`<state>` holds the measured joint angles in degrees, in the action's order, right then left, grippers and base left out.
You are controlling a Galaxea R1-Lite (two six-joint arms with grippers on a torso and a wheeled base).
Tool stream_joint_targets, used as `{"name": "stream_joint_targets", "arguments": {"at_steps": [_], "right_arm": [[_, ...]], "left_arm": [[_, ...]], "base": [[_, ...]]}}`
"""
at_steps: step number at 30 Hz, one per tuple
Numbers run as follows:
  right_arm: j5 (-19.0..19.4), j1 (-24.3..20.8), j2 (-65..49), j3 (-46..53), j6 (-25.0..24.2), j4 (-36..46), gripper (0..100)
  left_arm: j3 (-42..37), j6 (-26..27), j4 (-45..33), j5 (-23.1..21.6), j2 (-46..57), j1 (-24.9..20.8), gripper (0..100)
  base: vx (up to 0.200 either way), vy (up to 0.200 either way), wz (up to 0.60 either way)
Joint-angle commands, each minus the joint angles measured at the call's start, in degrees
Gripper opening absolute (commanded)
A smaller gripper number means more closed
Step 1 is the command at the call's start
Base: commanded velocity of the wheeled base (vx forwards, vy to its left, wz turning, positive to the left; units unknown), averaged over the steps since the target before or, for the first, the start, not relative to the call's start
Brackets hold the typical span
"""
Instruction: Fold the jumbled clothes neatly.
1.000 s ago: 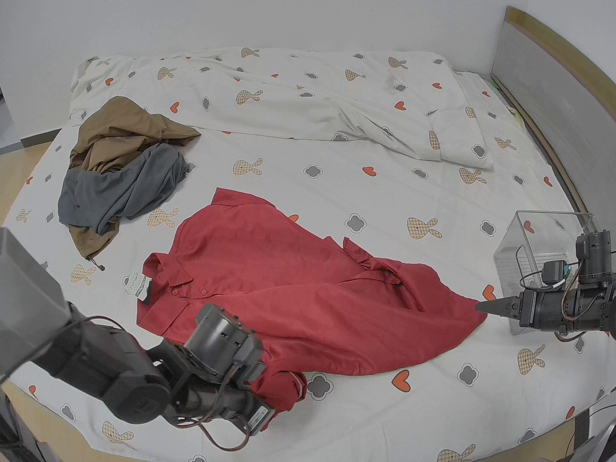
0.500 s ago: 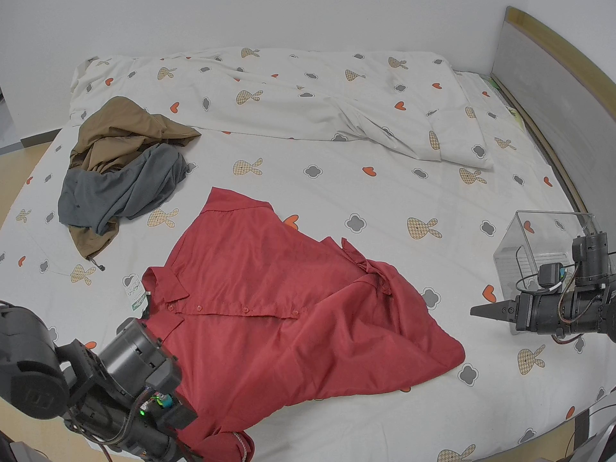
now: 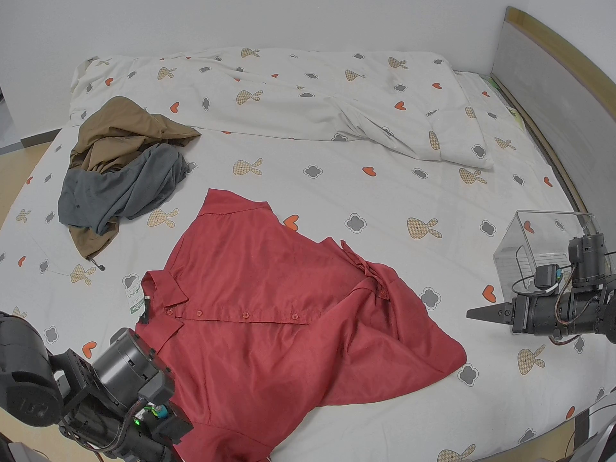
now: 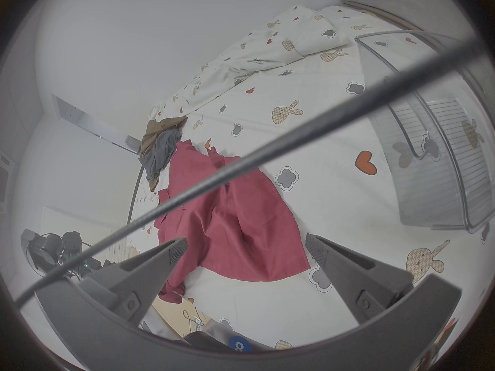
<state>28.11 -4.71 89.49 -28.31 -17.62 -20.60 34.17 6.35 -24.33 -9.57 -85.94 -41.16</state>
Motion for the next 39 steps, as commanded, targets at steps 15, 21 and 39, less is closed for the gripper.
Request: {"name": "stream_joint_targets", "arguments": {"at_steps": [15, 21, 39], "right_arm": [[-0.34, -11.20, 27.58, -23.20, -6.47, 0.30, 100], [-3.06, -10.94, 35.84, -33.30, -7.26, 0.56, 100], [-4.64, -9.36, 42.34, -39.72, -3.04, 1.62, 0]], "left_arm": [[13.99, -3.80, 15.02, -28.22, -13.20, 27.27, 100], [15.14, -4.24, 16.86, -28.66, -18.47, 29.99, 100], [15.75, -3.54, 17.92, -28.57, -24.01, 32.28, 100]], "base": [[0.000, 0.000, 0.00], [0.000, 0.000, 0.00], [0.000, 0.000, 0.00]]}}
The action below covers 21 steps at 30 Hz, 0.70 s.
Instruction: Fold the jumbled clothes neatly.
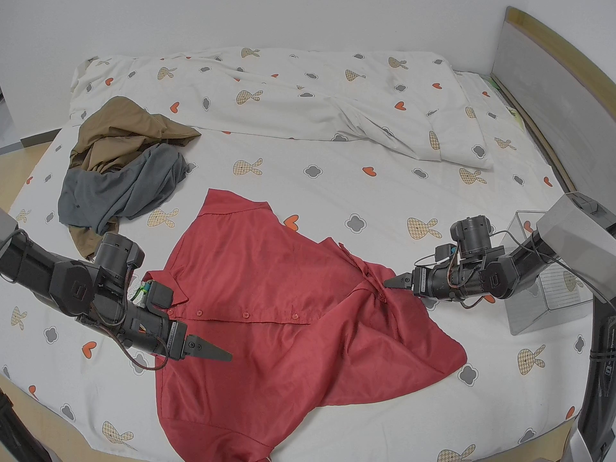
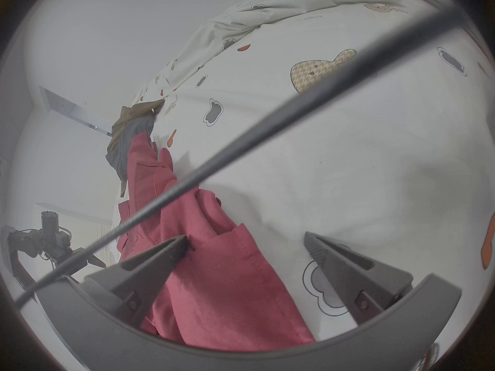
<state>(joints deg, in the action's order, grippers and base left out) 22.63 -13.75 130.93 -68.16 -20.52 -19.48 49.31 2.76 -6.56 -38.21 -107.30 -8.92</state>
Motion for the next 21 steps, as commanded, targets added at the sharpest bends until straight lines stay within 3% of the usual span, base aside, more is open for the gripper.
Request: {"name": "stream_joint_targets", "arguments": {"at_steps": [1, 3, 10, 16, 21], "right_arm": [[1.19, -0.31, 0.65, 0.13, -0.23, 0.50, 0], [3.04, -0.22, -1.11, -0.05, -0.58, 0.58, 0], [3.04, 1.45, -2.61, 0.04, -1.10, 0.58, 0], [3.39, 5.84, -5.24, 0.31, -1.37, 0.50, 0], [3.39, 8.04, -7.53, 0.92, -1.54, 0.50, 0]], "left_arm": [[0.79, -0.03, 0.32, 0.15, -3.18, 0.05, 100], [2.02, -0.12, 0.85, 0.41, -5.64, 0.13, 100], [5.44, -2.32, 0.41, 2.87, -9.86, 0.13, 100], [7.38, -5.74, 0.41, 9.99, -12.49, 0.05, 100], [8.52, -8.03, 0.23, 11.05, -13.46, -0.13, 100]], "base": [[0.000, 0.000, 0.00], [0.000, 0.000, 0.00], [0.000, 0.000, 0.00], [0.000, 0.000, 0.00], [0.000, 0.000, 0.00]]}}
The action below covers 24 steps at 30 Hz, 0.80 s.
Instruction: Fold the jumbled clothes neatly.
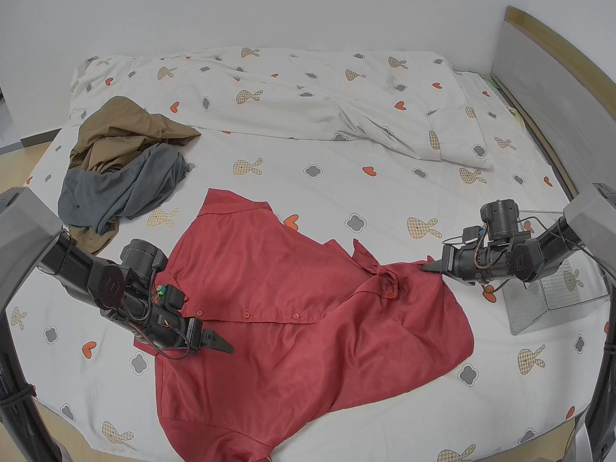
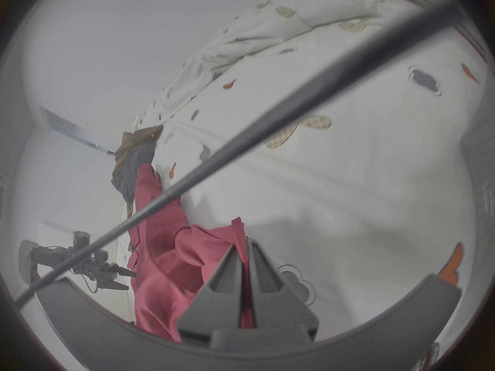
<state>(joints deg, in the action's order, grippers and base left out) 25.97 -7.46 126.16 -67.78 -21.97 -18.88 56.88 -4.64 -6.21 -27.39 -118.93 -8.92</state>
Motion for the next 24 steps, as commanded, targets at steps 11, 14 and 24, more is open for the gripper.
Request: {"name": "stream_joint_targets", "arguments": {"at_steps": [11, 14, 24], "right_arm": [[-0.74, 3.95, -5.57, 5.82, -0.09, -0.01, 0], [-1.01, 5.97, -4.96, 6.26, -0.01, 2.18, 0], [-0.83, 7.64, -4.78, 7.14, 0.79, 2.45, 100]], "left_arm": [[3.32, -3.62, -2.67, 0.32, -2.09, -0.13, 100], [4.73, -3.62, -5.75, 0.32, -1.83, -0.13, 100], [4.64, -3.53, -5.75, 0.41, -1.57, -0.04, 100]], "base": [[0.000, 0.000, 0.00], [0.000, 0.000, 0.00], [0.000, 0.000, 0.00]]}}
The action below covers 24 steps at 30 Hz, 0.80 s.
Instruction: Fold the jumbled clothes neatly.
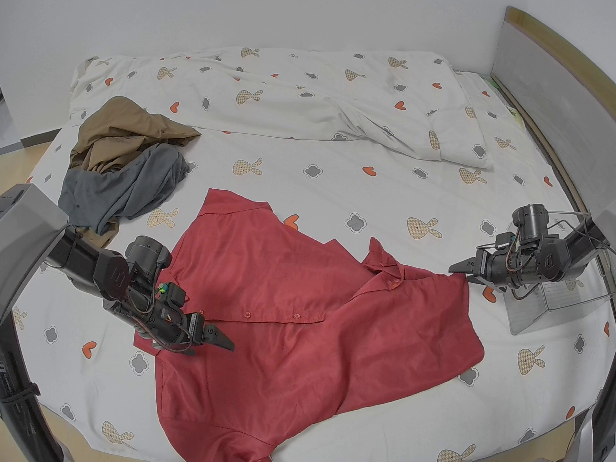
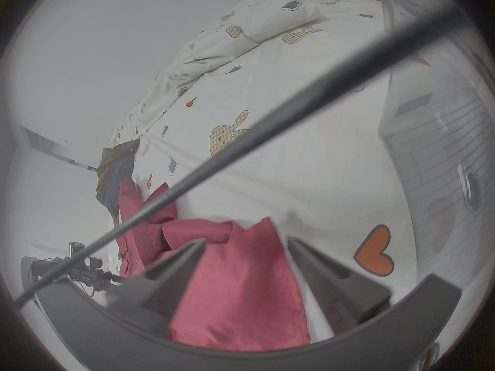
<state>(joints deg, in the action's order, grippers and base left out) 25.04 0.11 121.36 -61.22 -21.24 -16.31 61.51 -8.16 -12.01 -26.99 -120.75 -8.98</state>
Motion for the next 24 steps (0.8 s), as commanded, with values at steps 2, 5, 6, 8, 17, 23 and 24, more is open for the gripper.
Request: {"name": "stream_joint_targets", "arguments": {"at_steps": [2, 5, 6, 8, 17, 23, 24], "right_arm": [[0.10, -0.11, 0.02, 0.23, -0.03, -0.56, 100], [0.36, -0.55, 0.11, -2.06, -0.03, -0.65, 100], [0.45, -0.64, 0.11, -3.20, -0.12, -0.65, 100], [0.54, -1.34, 0.20, -5.22, -0.12, -0.56, 100], [0.36, -8.72, 6.52, -13.93, -0.65, -0.12, 100], [-0.17, -12.85, 7.49, -17.53, -0.74, 0.31, 100], [-0.17, -13.29, 7.31, -17.53, -0.74, 0.49, 100]], "left_arm": [[-0.08, 0.07, 0.05, 0.01, 0.43, 0.02, 100], [-0.43, 0.25, 0.32, 0.01, 0.69, 0.02, 100], [-0.61, 0.33, 0.49, 0.01, 0.86, 0.02, 100], [-0.69, 0.33, 0.49, 0.01, 1.04, 0.02, 100], [-2.45, 0.51, 2.34, -0.43, 4.20, 0.02, 100], [-6.93, 2.35, 7.79, -0.52, 7.19, -0.24, 100], [-7.20, 2.53, 7.88, -0.52, 7.37, -0.24, 100]], "base": [[0.000, 0.000, 0.00], [0.000, 0.000, 0.00], [0.000, 0.000, 0.00], [0.000, 0.000, 0.00], [0.000, 0.000, 0.00], [0.000, 0.000, 0.00], [0.000, 0.000, 0.00]]}}
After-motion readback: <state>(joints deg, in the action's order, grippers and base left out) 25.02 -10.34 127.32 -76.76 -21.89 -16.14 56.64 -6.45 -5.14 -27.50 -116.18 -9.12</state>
